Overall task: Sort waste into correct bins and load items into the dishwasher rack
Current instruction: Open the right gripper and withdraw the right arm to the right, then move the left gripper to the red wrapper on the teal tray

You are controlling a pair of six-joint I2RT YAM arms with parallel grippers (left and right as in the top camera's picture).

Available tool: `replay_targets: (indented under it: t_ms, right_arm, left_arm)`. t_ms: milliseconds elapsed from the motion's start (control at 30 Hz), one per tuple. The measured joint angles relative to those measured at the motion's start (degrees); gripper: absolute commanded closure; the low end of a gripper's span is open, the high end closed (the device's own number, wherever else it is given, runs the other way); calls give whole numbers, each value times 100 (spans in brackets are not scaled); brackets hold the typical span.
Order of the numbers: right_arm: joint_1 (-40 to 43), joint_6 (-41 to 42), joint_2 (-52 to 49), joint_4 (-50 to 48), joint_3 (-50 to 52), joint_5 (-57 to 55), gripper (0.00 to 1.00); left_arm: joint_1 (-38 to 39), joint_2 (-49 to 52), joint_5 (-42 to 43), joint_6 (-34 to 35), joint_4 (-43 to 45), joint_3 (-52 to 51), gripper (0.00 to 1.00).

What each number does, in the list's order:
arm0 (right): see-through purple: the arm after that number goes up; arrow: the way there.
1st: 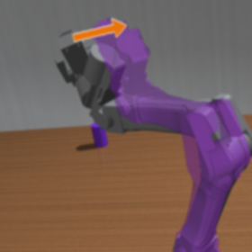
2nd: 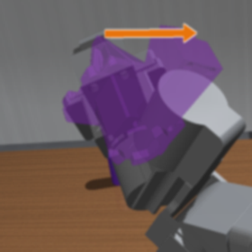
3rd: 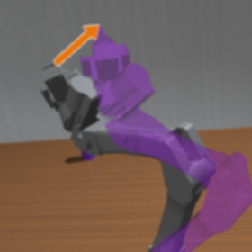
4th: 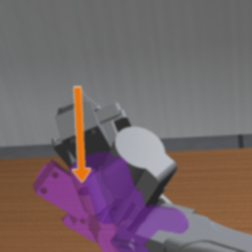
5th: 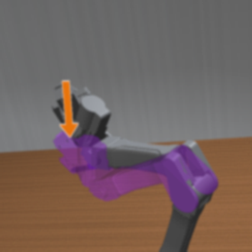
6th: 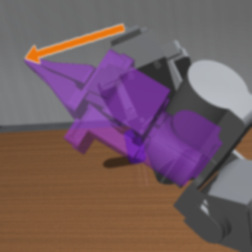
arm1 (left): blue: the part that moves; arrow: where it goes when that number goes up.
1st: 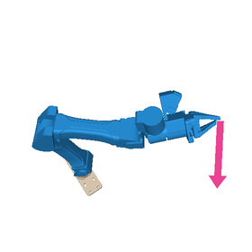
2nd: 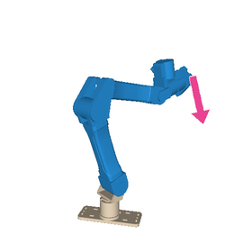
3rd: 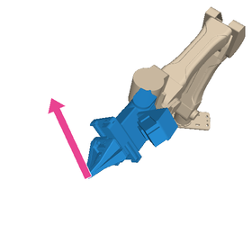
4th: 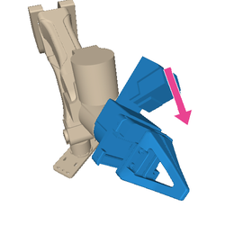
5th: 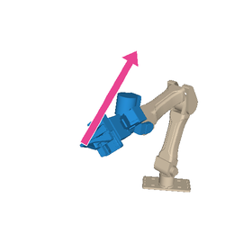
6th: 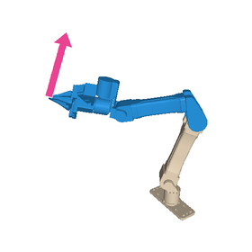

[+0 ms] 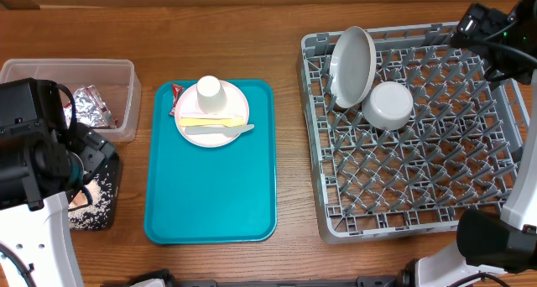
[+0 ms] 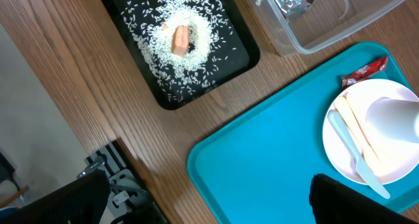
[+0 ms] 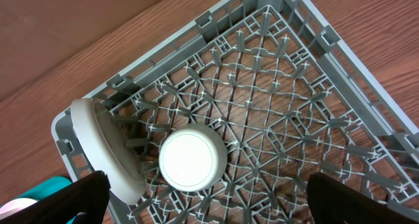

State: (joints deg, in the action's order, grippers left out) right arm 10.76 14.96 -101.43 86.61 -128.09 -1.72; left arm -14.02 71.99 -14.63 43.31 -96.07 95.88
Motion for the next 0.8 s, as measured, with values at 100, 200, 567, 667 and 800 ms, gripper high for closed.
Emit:
replay_targets:
  t_ms: [100, 200, 567, 667, 800]
  right_arm:
    - [-2, 0, 0, -2, 0, 2, 0]
    - [-2, 0, 0, 0, 0, 0, 0]
    - [-2, 0, 0, -2, 0, 0, 0]
    - [-2, 2, 0, -2, 0, 0, 0]
    - [-2, 2, 0, 0, 0, 0, 0]
  left_arm:
    - [0, 0, 0, 0, 52, 0, 0]
    - [0, 0, 0, -2, 181, 0, 0]
    - [24, 0, 1309, -214, 649, -2, 0]
    - [256, 33, 2063, -597, 1104, -2, 0]
    - [732, 254, 2146, -809, 1110, -2, 14]
